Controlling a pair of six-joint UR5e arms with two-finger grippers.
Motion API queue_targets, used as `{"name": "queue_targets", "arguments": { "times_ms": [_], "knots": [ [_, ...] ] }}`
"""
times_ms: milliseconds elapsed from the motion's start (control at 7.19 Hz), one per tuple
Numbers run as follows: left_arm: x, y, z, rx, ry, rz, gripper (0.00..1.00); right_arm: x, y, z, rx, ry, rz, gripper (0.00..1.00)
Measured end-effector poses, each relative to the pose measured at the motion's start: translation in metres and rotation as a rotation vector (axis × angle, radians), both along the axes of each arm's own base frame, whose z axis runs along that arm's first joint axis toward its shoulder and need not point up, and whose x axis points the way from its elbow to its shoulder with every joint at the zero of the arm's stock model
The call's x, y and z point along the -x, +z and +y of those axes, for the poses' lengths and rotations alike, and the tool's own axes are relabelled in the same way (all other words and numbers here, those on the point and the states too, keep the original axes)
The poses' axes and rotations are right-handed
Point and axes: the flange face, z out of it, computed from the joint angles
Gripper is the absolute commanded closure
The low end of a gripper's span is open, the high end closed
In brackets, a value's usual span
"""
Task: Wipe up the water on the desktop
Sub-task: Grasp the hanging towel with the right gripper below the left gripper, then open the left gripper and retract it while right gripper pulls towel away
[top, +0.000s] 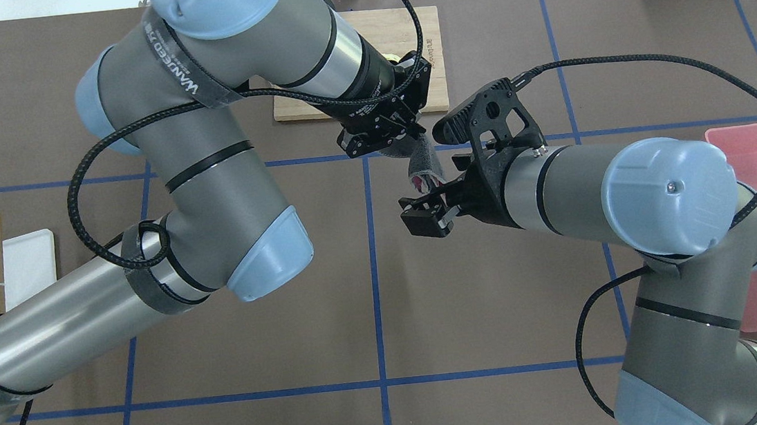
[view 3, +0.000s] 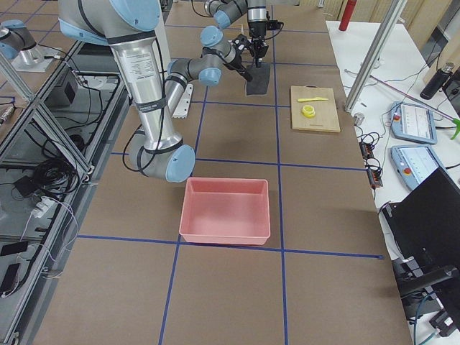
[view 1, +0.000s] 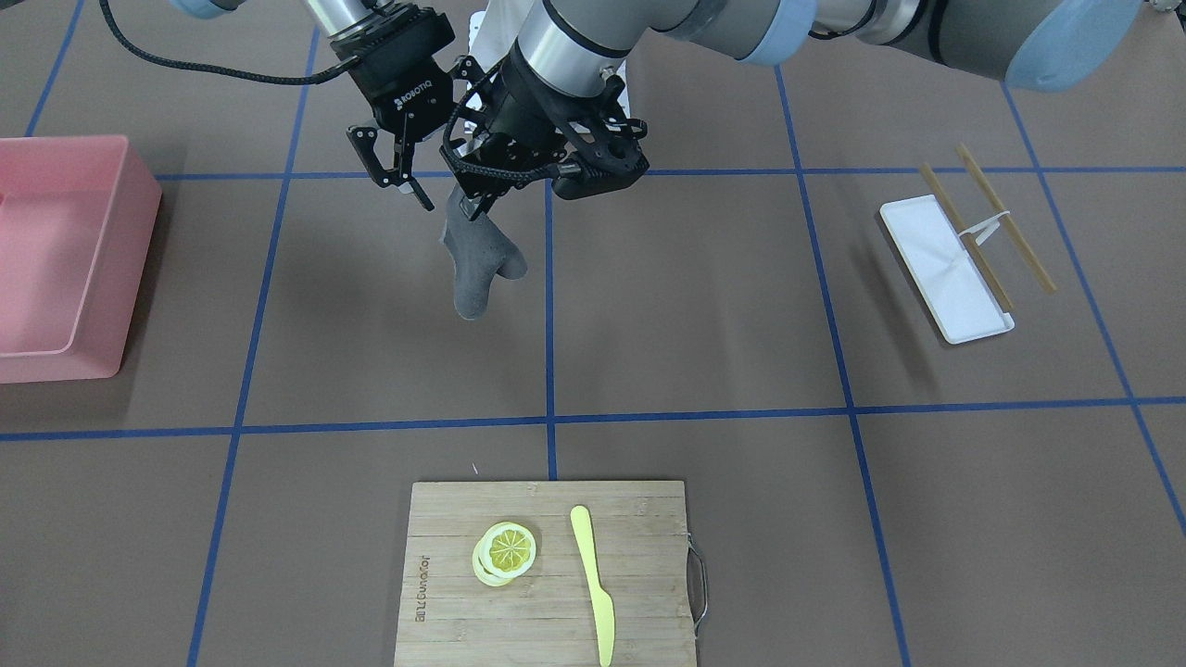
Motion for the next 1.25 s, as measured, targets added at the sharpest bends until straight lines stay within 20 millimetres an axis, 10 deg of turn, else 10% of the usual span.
{"name": "queue_targets", "arguments": {
  "times_ms": [278, 556, 974, 1113, 1252],
  "knots": [
    [0.0057, -0.0016, 0.0060, 0.025, -0.006, 0.015, 1.00, 0.0000, 0.0010, -0.0040, -0.013, 0.035, -0.012, 0.17],
    [0.0100, -0.0040, 0.0105, 0.045, -0.009, 0.029, 1.00, 0.0011, 0.0027, -0.0046, 0.051, 0.071, -0.055, 0.99],
    [0.0116, -0.0048, 0.0124, 0.051, -0.007, 0.034, 1.00, 0.0031, 0.0049, -0.0011, 0.109, 0.081, -0.085, 1.00],
    [0.0115, -0.0040, 0.0124, 0.052, -0.007, 0.034, 0.61, 0.0030, 0.0047, -0.0009, 0.112, 0.080, -0.087, 1.00],
    [0.0111, -0.0023, 0.0121, 0.051, -0.007, 0.031, 0.02, 0.0026, 0.0048, -0.0006, 0.113, 0.079, -0.087, 1.00]
  ]
}}
